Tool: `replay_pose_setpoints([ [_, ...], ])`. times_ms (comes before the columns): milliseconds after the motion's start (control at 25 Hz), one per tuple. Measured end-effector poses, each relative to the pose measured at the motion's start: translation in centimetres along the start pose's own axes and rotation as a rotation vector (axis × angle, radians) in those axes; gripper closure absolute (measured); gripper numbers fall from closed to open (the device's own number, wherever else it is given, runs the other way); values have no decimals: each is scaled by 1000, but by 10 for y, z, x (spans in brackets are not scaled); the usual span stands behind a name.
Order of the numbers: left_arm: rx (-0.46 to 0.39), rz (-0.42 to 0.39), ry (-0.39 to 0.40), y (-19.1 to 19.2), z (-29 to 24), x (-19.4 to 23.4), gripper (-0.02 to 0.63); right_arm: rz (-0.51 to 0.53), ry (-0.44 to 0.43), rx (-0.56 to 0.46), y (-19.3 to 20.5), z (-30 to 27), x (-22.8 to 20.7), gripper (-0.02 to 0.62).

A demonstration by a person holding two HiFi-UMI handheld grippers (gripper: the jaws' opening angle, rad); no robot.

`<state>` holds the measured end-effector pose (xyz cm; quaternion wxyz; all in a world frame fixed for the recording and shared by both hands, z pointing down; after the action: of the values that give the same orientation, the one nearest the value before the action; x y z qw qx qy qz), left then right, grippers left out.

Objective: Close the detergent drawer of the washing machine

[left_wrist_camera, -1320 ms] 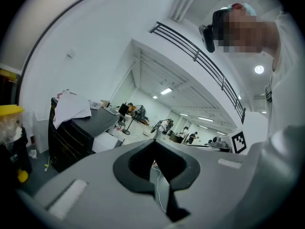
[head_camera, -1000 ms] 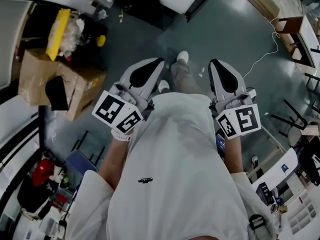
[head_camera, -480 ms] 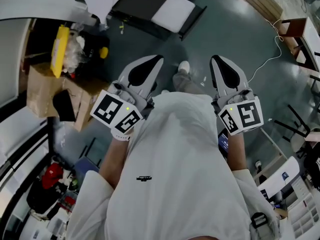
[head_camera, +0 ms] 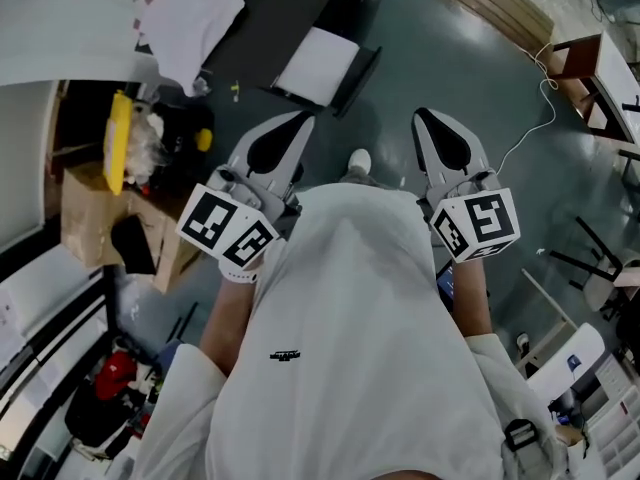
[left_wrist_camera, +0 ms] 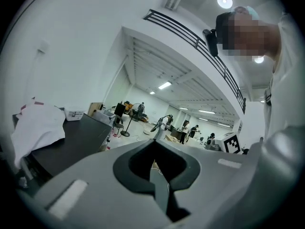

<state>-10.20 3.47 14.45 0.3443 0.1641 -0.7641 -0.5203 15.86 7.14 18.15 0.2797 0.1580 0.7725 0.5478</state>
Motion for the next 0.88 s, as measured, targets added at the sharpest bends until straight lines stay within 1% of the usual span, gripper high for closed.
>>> replay_pose_setpoints([
  [160, 6, -5, 14, -5, -19, -2, 589, -26, 44, -1, -2, 7, -24, 592],
  [280, 29, -2, 22, -2, -24, -3, 589, -49, 60, 9, 3, 12, -28, 592],
  [560, 83, 14, 29, 5, -35, 5, 589, -48, 56, 26, 9, 8, -29, 592],
  [880, 132, 44, 32, 15, -44, 18, 589, 17, 1, 63, 19, -11, -34, 592],
])
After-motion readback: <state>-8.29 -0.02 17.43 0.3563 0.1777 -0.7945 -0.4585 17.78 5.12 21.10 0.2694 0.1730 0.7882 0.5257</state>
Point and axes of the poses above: the fingertips, and each gripper's own axes: z backward along the fingers, x to its left, y out of its underside, the point moved 10 cm from there along z, backward along the fingers, and after that the axes turned 9 degrees about -y, right-handed, at the moved point
